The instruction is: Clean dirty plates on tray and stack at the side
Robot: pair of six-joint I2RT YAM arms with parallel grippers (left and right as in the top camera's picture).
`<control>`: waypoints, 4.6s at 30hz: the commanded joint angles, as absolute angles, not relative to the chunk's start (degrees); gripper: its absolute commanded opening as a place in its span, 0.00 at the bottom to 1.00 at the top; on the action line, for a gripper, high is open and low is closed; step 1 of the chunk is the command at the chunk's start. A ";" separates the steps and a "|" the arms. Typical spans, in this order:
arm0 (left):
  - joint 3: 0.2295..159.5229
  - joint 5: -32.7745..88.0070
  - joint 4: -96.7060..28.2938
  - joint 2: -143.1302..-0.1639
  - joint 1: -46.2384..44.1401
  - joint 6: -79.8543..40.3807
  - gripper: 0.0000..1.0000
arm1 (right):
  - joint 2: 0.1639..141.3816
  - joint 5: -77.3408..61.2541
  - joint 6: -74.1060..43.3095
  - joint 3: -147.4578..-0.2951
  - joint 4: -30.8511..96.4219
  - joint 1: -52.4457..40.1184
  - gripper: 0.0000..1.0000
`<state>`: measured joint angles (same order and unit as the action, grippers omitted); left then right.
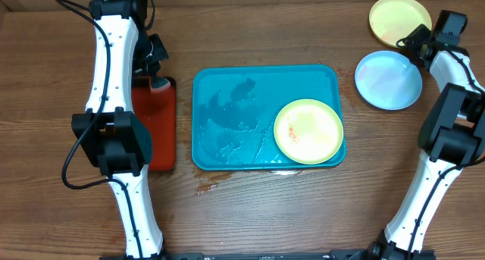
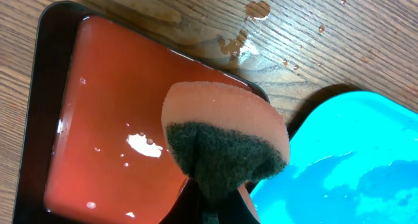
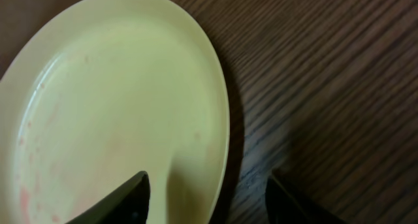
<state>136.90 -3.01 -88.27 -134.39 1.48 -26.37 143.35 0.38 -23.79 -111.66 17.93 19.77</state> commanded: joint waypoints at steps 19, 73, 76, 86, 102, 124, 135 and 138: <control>137.73 -2.94 -88.25 -134.61 1.08 -25.30 0.04 | 140.57 0.80 -23.97 -127.24 34.11 19.99 0.04; 137.73 -2.94 -88.40 -134.61 1.08 -25.28 0.04 | 131.63 -5.85 3.25 -124.70 83.85 23.86 0.31; 137.73 -2.94 -88.42 -134.61 1.08 -25.28 0.04 | 130.93 -9.28 3.55 -125.95 86.48 22.57 0.35; 137.73 -2.87 -88.16 -134.61 1.08 -25.30 0.04 | 129.08 -26.46 32.27 -125.01 92.84 9.87 1.00; 137.73 -2.92 -88.07 -134.61 1.08 -25.28 0.04 | 129.12 -5.61 38.00 -108.31 81.12 -8.10 0.95; 137.73 -2.90 -87.81 -134.61 1.08 -25.28 0.05 | 129.14 -10.33 35.20 -99.70 72.95 -8.14 0.28; 137.73 10.02 -87.35 -134.61 0.08 -17.91 0.04 | 129.14 -19.09 14.26 -98.85 61.87 -8.43 0.04; 137.73 11.75 -87.37 -134.61 -1.65 -17.69 0.04 | 129.14 -21.37 9.45 -98.83 59.53 -9.06 0.04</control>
